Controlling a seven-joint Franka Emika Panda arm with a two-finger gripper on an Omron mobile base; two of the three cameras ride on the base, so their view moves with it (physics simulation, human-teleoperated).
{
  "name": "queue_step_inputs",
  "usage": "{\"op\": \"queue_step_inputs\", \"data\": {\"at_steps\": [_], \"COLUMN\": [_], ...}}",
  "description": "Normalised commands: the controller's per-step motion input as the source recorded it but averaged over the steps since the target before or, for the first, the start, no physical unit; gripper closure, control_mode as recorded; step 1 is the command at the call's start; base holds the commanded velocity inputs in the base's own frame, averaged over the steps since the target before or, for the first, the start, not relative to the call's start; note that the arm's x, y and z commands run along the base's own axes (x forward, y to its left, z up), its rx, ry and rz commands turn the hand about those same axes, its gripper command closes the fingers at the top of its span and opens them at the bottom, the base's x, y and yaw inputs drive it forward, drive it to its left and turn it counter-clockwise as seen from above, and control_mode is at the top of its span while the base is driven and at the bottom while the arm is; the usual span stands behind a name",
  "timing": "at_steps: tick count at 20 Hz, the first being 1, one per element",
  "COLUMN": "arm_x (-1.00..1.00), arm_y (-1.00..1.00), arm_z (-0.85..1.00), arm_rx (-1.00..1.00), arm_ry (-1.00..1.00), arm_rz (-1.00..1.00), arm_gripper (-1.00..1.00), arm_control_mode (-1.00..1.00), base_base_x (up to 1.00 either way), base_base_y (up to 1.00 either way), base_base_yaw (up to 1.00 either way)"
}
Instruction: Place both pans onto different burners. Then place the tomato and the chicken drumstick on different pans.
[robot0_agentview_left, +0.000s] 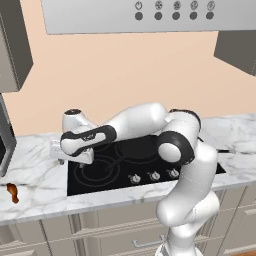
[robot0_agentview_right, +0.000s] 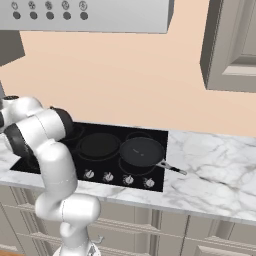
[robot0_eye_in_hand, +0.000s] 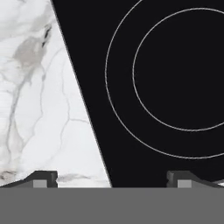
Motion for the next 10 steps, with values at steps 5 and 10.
{"op": "queue_step_inputs", "data": {"at_steps": [5, 10], "arm_x": [0.00, 0.00], "arm_y": [0.62, 0.51], "arm_z": [0.04, 0.00], "arm_rx": [0.00, 0.00], "arm_ry": [0.00, 0.00], "arm_rz": [0.22, 0.28], "arm_gripper": [-1.00, -1.00], "arm_control_mode": [-1.00, -1.00], "base_base_x": [0.00, 0.00], "base_base_y": [0.00, 0.00], "base_base_yaw": [0.00, 0.00]}}
